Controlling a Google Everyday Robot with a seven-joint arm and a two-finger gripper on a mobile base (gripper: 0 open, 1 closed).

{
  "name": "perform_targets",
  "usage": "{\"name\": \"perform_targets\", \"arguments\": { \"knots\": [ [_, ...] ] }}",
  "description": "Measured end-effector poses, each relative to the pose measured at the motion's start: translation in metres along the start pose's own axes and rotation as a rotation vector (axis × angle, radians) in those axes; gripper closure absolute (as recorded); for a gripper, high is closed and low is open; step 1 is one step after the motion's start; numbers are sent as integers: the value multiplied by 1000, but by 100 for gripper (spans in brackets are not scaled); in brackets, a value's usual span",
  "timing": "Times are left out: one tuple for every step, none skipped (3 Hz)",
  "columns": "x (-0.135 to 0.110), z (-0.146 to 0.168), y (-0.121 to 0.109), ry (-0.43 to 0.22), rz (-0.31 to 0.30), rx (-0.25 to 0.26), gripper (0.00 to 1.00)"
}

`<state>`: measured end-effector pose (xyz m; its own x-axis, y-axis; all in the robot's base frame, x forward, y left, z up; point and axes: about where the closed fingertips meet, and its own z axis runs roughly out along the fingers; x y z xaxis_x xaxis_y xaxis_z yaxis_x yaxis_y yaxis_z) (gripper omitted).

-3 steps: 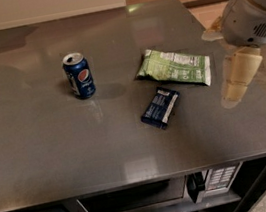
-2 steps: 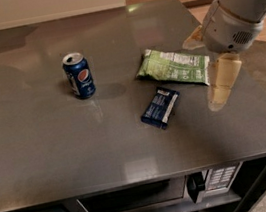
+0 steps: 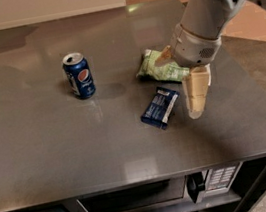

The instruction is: Pick rxbar blueberry

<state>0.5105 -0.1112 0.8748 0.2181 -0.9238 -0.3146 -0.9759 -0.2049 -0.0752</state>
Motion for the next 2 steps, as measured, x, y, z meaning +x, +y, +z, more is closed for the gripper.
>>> {"name": "perform_targets", "arguments": {
  "knots": [
    [-1, 24, -6, 27, -88, -61, 0],
    [0, 44, -9, 60, -176, -122, 0]
  ]
}}
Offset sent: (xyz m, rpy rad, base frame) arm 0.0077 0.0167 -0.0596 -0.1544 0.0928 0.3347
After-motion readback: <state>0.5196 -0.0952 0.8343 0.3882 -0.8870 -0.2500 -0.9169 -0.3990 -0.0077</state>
